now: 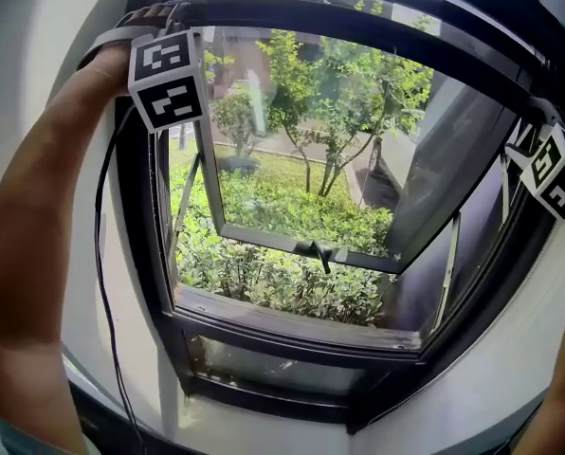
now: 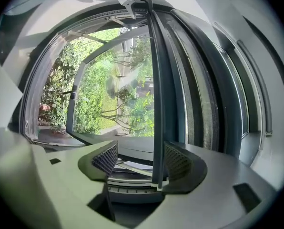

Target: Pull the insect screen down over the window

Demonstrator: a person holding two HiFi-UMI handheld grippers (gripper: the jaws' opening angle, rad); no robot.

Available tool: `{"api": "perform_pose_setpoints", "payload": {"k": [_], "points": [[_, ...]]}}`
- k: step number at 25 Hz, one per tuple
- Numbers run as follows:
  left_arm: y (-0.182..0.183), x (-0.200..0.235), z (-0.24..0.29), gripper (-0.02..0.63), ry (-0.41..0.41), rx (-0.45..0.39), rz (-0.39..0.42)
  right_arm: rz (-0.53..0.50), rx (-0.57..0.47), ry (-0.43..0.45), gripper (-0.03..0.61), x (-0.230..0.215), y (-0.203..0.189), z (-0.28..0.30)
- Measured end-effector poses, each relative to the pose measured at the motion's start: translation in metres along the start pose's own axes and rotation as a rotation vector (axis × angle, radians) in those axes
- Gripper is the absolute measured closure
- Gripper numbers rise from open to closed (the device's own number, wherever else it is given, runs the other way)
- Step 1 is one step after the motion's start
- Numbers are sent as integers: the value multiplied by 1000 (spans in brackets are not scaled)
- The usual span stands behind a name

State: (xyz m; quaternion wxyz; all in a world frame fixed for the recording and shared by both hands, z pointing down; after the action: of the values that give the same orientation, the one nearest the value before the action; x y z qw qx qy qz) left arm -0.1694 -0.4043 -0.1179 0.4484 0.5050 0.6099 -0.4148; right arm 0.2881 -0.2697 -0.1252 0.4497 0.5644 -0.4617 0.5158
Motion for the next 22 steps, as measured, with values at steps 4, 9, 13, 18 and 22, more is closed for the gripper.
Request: {"api": "perform_pose_setpoints", "payload": {"k": [4,9,13,18,22], "points": [[0,-12,-4,293,-10,-6,-1,-2,1,10,272,12,0,-1],[-1,-26,-6,293,-4,-14,-13,-13,-2,23,272,29,2,0],[0,-35,-10,291,-7,-15,-11,-12,-10,35,272,41,0,-1],[3,-47,-12,291,-13,-14,-13,-11,-20,50,272,55,-2,-3],[2,-60,-17,291,-25,-23,-12,-11,-27,62,272,67,-3,-4]]}}
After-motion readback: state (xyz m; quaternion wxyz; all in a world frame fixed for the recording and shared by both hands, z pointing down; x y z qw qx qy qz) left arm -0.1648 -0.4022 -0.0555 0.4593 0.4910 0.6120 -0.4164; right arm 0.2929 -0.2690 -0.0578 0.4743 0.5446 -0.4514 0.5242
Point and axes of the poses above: the fingertips, and each gripper's own axes: z forward along the fingers, x to its left, y out of its top, the point moved 6 cm from there along -z, backward along the fingers, and after that the axes turned 6 degrees about -x, right-handed, at the moved point
